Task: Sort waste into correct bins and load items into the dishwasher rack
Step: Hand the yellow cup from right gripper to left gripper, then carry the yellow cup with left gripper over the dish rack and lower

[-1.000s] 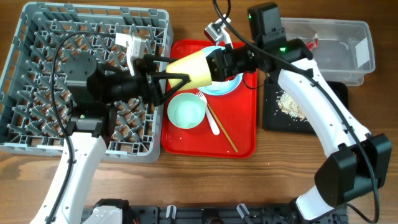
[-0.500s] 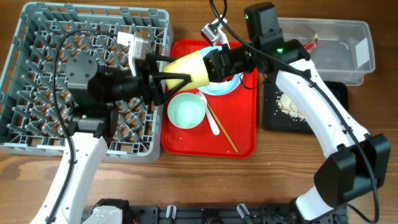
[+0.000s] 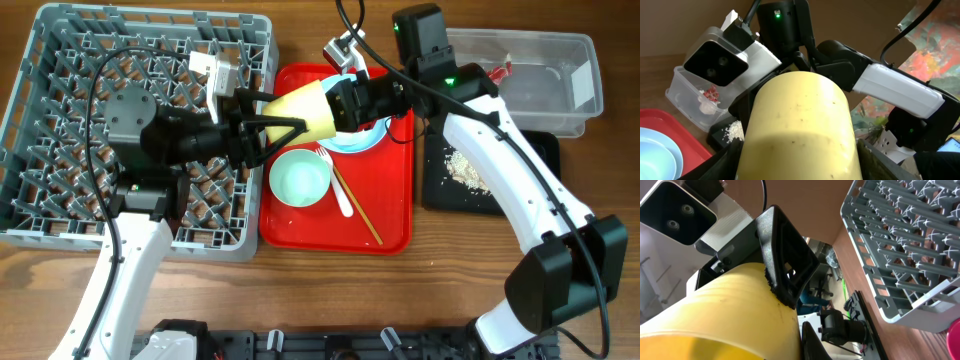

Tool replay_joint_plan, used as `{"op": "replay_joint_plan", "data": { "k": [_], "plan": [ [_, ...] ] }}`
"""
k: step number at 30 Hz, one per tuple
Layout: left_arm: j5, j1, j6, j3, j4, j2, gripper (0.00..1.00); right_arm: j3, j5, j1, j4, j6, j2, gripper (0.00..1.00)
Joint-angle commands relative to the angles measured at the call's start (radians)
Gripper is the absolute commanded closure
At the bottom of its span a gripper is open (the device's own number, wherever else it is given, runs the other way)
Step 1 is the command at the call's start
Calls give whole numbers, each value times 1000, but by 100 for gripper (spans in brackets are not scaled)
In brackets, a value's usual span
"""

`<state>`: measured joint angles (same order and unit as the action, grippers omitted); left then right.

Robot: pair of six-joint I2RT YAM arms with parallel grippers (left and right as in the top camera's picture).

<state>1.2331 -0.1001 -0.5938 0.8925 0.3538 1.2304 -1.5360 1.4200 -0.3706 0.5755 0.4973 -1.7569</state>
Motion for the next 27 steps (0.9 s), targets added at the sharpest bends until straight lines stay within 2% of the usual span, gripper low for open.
{"op": "replay_joint_plan", "data": {
  "k": [1, 14, 17, 20, 27],
  "plan": [
    [9, -3, 2, 11, 1, 4, 36, -10, 40, -10, -6, 4, -3, 96],
    [8, -2, 3, 11, -14, 4, 39, -10, 40, -10, -7, 11, -3, 94],
    [8, -2, 5, 11, -14, 4, 39, -10, 39, -8, -7, 11, -3, 87],
    [7, 3, 38, 11, -28, 4, 39, -10, 34, 1, -6, 11, -3, 76],
    [-66, 87, 187, 11, -209, 4, 39, -10, -58, 61, 18, 10, -3, 62]
  ]
}}
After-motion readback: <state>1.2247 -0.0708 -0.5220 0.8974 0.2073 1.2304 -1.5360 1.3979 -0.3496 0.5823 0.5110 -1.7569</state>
